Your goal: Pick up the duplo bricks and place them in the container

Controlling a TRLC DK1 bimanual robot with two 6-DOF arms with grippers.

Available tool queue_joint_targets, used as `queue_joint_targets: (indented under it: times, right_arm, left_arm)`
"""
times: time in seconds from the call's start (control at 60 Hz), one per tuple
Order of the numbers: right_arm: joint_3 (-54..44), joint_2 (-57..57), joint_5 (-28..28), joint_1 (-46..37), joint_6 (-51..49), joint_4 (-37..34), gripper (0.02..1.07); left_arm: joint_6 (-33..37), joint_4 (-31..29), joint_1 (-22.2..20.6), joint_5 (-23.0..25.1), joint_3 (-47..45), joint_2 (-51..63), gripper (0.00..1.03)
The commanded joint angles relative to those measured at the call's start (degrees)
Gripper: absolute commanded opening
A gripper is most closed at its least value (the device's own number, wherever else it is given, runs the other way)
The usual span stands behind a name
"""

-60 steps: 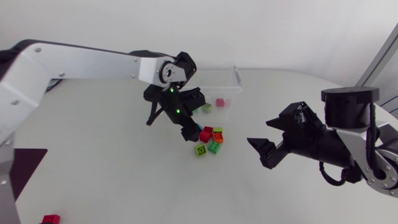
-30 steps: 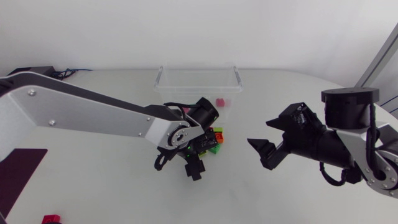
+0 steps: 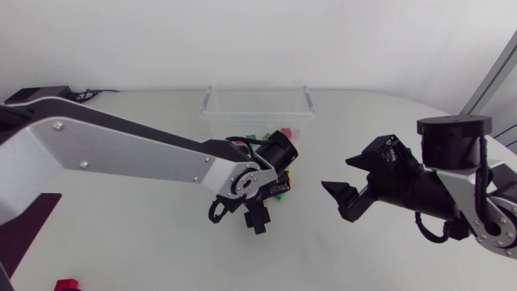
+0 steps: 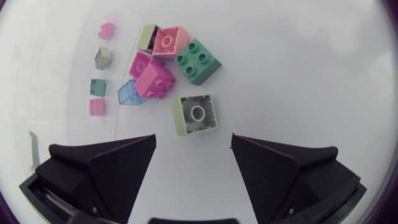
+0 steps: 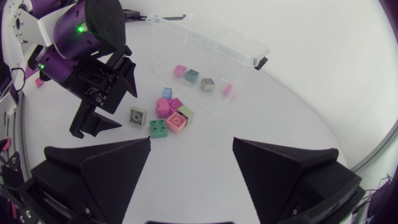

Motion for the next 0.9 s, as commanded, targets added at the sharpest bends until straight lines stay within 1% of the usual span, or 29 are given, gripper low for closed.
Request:
queue_joint_targets:
  times: [0.0,0.183,0.35,0.45,0.5,0.533,0.633,0.717,0.783,0.8,0.817,0.883]
  right_arm:
    - [-1.2,-0.1,-0.2,0.1,-0.6,0.9,0.98]
    - [-1.2,-0.4,-0.2,-0.1,-0.6,0.9,0.98]
    - [-1.3,-0.5,-0.2,-0.4,-0.6,0.9,0.98]
    - [-1.2,-0.5,-0.2,-0.4,-0.7,0.9,0.98]
    - [-1.2,-0.4,-0.2,-0.4,-0.7,0.9,0.98]
    - [-1.2,-0.5,-0.2,-0.4,-0.7,0.9,0.98]
    - [-1.2,-0.2,-0.2,-0.4,-0.8,1.0,0.98]
    - [-1.2,-0.2,-0.2,-0.5,-0.8,1.0,0.98]
    - [-1.2,-0.2,-0.2,-0.5,-0.8,1.0,0.98]
    - [-1.2,-0.2,-0.2,-0.5,-0.8,1.0,0.98]
    - [-1.2,-0.2,-0.2,-0.5,-0.8,1.0,0.98]
    - [-1.2,-0.3,-0.3,-0.6,-0.8,1.0,0.98]
  left_arm:
    - [0.6,-2.9,-1.0,-1.6,3.3,3.0,0.85]
    - [-0.2,-10.5,-1.3,-2.6,9.3,6.6,0.84]
    - [-1.3,-14.1,-2.0,-4.3,12.5,8.8,0.82]
    - [-1.7,-14.6,-2.1,-6.2,13.4,10.5,0.73]
    - [-1.8,-14.7,-2.2,-7.6,13.3,11.9,0.7]
    - [-2.9,-15.2,-2.3,-9.4,13.4,13.1,0.66]
    - [-3.5,-15.7,-2.2,-9.5,14.0,13.3,0.64]
    - [-3.6,-15.6,-2.4,-9.5,14.6,13.9,0.58]
    - [-3.6,-15.6,-2.6,-9.5,14.6,14.3,0.48]
    - [-3.6,-15.4,-2.8,-9.5,14.6,14.5,0.41]
    - [-3.7,-15.2,-2.8,-9.5,14.5,14.7,0.4]
    - [-3.7,-14.9,-2.8,-9.5,14.3,14.6,0.39]
